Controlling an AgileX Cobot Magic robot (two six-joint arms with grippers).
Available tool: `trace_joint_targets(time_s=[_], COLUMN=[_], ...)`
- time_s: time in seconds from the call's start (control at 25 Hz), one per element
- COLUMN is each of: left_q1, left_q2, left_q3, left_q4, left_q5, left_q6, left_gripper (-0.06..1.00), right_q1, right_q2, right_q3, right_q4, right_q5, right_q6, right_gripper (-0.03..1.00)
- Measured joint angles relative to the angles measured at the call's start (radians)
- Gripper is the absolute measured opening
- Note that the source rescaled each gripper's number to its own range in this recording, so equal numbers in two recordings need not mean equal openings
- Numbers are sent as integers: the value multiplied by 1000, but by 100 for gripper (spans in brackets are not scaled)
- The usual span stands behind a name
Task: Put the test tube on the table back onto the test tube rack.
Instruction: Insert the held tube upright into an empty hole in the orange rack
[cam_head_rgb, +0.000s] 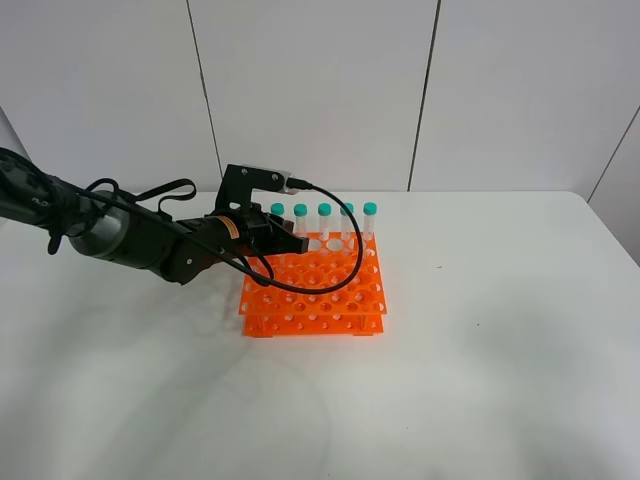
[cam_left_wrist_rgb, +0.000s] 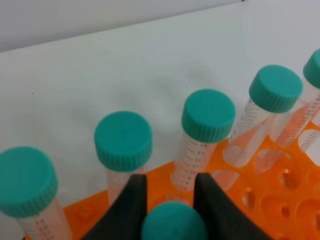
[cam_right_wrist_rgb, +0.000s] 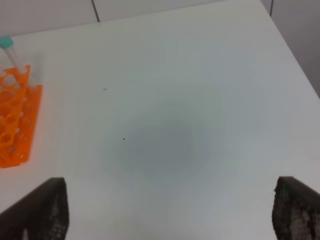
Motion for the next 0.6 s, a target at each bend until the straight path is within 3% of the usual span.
trace_joint_targets(time_s=[0.24, 0.6], left_q1=[0, 0], left_q2=[-24, -160], left_q3=[0, 0], left_q4=[2, 2], left_q5=[32, 79], left_q6=[-4, -4], left_gripper=[26, 30], right_q1=[0, 0], right_q2=[0, 0], right_q3=[0, 0], right_q4=[0, 0], right_q5=[0, 0], right_q6=[0, 0], right_gripper=[85, 85])
